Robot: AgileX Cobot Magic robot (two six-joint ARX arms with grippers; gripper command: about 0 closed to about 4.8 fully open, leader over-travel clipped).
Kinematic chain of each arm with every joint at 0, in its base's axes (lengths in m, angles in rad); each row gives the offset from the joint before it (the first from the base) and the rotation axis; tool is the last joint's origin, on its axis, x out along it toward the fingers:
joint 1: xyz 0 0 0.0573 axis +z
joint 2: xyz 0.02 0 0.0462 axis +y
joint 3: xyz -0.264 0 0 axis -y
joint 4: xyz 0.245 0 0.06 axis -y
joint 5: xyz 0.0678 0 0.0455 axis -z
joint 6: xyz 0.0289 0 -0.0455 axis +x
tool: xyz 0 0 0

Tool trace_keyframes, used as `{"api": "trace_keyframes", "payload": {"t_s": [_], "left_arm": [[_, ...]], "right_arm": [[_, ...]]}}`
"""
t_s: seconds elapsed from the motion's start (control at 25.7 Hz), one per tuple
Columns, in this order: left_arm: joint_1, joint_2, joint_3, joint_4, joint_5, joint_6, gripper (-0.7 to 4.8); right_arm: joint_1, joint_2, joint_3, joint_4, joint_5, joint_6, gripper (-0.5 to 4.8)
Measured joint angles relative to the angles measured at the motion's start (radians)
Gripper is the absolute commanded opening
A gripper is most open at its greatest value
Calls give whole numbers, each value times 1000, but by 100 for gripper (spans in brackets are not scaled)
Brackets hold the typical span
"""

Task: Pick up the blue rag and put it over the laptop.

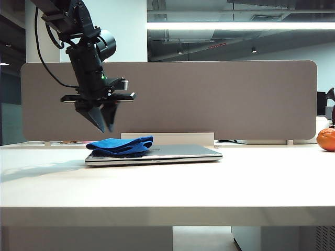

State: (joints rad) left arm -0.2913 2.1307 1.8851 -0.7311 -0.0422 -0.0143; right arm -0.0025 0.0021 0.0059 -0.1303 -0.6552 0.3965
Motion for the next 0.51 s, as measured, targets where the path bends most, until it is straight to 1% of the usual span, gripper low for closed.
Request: {"api": "trace_keyframes", "payload": {"t_s": [0.08, 0.23, 0.31, 0.51], "left_arm": [[0, -6, 0, -31, 0, 0, 11], [0, -35, 0, -53, 0, 0, 11], [0, -51, 0, -55, 0, 1, -6], [0, -92, 0, -80, 0, 2, -6]], "right_arm": [[0, 0, 0, 0, 0, 0, 22], [0, 0, 0, 0, 0, 0, 22], [0, 0, 0, 0, 0, 0, 23], [0, 0, 0, 0, 1, 0, 22]]}}
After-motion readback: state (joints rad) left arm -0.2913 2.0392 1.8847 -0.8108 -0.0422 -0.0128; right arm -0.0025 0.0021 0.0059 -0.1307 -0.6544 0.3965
